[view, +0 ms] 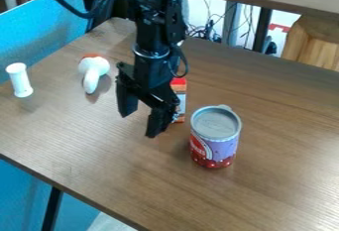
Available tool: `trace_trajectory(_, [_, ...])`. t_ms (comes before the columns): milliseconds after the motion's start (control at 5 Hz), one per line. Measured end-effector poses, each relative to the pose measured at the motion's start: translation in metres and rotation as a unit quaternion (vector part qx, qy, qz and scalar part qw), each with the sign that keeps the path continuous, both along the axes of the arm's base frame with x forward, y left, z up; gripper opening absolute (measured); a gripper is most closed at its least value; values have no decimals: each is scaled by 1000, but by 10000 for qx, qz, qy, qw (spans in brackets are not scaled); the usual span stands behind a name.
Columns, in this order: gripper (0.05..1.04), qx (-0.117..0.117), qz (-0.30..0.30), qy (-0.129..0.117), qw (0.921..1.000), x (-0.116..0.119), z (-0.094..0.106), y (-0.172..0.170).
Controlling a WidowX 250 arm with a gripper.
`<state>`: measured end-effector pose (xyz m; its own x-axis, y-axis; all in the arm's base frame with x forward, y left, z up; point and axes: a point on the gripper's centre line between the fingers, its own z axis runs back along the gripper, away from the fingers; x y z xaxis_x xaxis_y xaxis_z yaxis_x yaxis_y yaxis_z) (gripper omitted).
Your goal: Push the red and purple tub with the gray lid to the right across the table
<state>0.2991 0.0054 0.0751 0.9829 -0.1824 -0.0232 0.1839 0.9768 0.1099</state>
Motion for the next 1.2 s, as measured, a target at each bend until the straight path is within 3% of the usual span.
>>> trace_trajectory(400, [1001, -8, 521, -135, 9985, 16, -9, -13])
trace_trajectory(600, [1001, -105, 1074, -421, 9933, 24, -11, -16])
trace_trajectory(800, [1001, -146, 1062, -479, 9931, 27, -16, -25])
trace_trajectory(1200, [1001, -836, 459, -584, 9937, 30, -18, -54])
